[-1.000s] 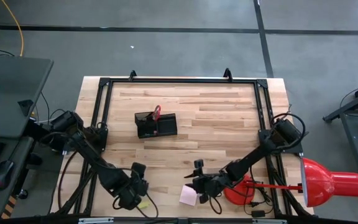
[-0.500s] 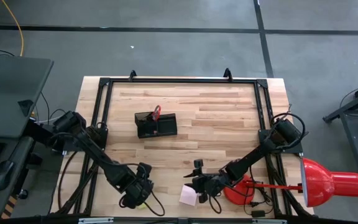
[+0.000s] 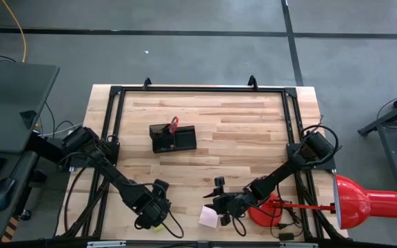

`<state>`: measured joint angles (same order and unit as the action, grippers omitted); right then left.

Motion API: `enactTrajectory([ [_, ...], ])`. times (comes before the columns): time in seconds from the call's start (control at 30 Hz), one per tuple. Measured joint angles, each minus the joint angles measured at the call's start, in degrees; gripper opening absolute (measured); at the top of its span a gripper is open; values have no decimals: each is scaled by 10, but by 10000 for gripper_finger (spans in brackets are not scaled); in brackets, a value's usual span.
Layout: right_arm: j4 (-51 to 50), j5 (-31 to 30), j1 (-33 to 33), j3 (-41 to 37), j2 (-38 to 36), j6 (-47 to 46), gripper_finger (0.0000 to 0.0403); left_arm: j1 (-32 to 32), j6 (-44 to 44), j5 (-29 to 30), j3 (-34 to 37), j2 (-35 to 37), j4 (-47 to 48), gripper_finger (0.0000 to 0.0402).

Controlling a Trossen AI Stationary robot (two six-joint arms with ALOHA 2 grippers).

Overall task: Pick and place office supplies into organizer
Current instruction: Put the left purple sticky note into the desk organizer

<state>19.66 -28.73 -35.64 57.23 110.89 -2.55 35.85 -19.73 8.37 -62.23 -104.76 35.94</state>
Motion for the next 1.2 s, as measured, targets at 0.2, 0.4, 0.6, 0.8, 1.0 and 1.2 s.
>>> enactTrajectory([
  [0.2,5,1,1,0,0,1,138,-7,14,-6,0,-3,13,220],
  [0.4,13,12,4,0,0,0,138,-14,24,-38,-7,-3,14,220],
  [0.6,12,14,5,0,0,0,138,-14,44,-43,-8,-3,23,220],
  [0.8,13,14,5,0,0,0,138,-14,40,-30,-8,-3,46,220],
  [1.0,13,14,5,0,0,0,138,-14,43,-28,-8,-3,27,220],
  [1.2,13,15,5,0,0,0,138,-14,38,-30,13,0,-3,220],
])
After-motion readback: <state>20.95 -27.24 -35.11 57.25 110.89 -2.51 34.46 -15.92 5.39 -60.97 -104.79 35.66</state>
